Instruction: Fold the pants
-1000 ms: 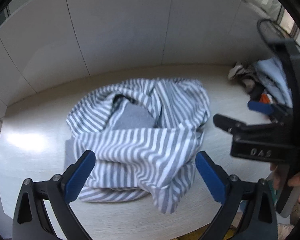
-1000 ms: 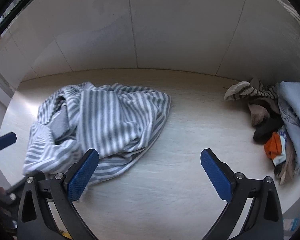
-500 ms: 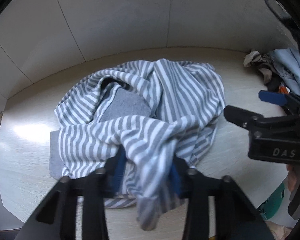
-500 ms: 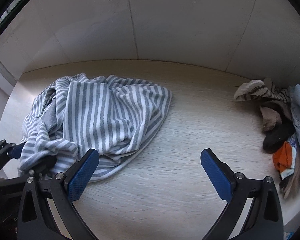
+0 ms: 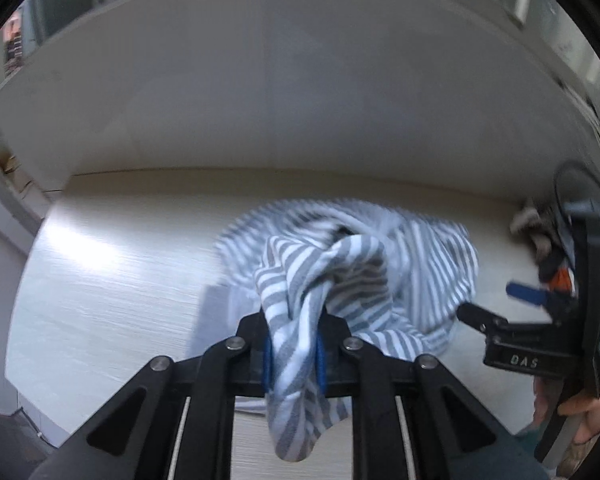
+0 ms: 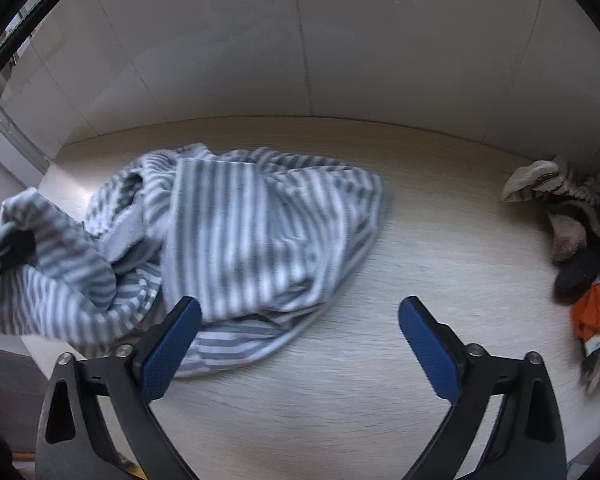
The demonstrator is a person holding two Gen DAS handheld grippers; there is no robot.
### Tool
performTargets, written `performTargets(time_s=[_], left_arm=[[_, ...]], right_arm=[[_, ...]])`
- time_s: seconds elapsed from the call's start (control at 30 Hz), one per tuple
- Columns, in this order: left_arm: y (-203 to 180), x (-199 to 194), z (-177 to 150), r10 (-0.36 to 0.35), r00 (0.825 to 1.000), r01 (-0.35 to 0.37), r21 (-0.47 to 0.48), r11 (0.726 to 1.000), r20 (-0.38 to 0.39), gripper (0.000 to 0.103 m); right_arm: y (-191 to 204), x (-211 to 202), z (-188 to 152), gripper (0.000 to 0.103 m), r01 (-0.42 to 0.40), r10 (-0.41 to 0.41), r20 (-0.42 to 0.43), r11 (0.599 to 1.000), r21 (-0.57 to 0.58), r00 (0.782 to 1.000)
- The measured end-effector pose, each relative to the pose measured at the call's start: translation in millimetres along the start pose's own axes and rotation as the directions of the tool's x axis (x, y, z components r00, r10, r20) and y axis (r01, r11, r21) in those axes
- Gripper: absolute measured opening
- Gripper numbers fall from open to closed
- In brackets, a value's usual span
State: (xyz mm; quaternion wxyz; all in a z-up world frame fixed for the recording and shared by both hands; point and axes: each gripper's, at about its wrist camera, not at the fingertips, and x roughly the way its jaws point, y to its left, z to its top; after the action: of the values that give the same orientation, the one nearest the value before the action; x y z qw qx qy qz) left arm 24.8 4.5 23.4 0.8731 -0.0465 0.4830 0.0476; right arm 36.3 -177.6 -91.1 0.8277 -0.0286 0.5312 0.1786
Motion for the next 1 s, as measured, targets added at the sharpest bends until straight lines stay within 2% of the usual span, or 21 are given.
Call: performTargets(time_s=[0.1, 0.33, 0.43, 0.5, 0.53, 0.7, 0.8, 1.0], left_arm=[[26.5, -7.5, 7.4, 0.046, 0.999, -0.045, -0.054, 0.998, 0.028, 0.016], [80.3, -13.9, 12.0, 0.128, 0.991, -0.122, -0.136, 0.983, 0.04, 0.016], [96.6, -11.8, 11.6, 0.152, 0.988, -0.145, -0.154, 0.977, 0.032, 0.016], [104.8, -10.1, 9.7, 0.15, 0.988, -0.144, -0.165, 0.976, 0.023, 0.016], [111.1, -10.4, 8.8, 0.147, 0.989, -0.141, -0.168, 0.976, 0.021, 0.016], [124.4, -10.3, 5.6, 0.14, 0.99, -0.137, -0.156, 0.978, 0.01, 0.016], [133.7, -10.1, 8.0, 0.137, 0.99, -0.134, -0.157, 0.978, 0.011, 0.016], [158.4, -14.6, 12.3, 0.162, 0.987, -0.156, -0.176, 0.972, 0.021, 0.016]], right_arm=[[12.4, 2.6, 3.0, 0.099, -0.025, 0.025, -0.005, 1.0, 0.007, 1.0], [30.9, 18.2, 6.1, 0.099, 0.02, -0.019, -0.028, 1.0, 0.014, 0.999], [39.4, 29.8, 8.1, 0.087, 0.051, -0.051, -0.039, 0.999, 0.018, 0.998], [42.9, 37.0, 8.4, 0.072, 0.064, -0.063, -0.055, 0.998, 0.028, 0.997], [46.6, 42.8, 10.4, 0.069, 0.063, -0.061, -0.065, 0.997, 0.035, 0.996], [54.4, 44.8, 14.2, 0.025, 0.028, -0.022, -0.076, 0.997, 0.068, 0.997], [62.3, 32.1, 18.6, 0.018, 0.019, -0.017, -0.03, 0.998, 0.061, 0.999], [77.9, -14.8, 32.2, 0.015, -0.045, 0.038, 0.109, 0.997, 0.056, 0.993]])
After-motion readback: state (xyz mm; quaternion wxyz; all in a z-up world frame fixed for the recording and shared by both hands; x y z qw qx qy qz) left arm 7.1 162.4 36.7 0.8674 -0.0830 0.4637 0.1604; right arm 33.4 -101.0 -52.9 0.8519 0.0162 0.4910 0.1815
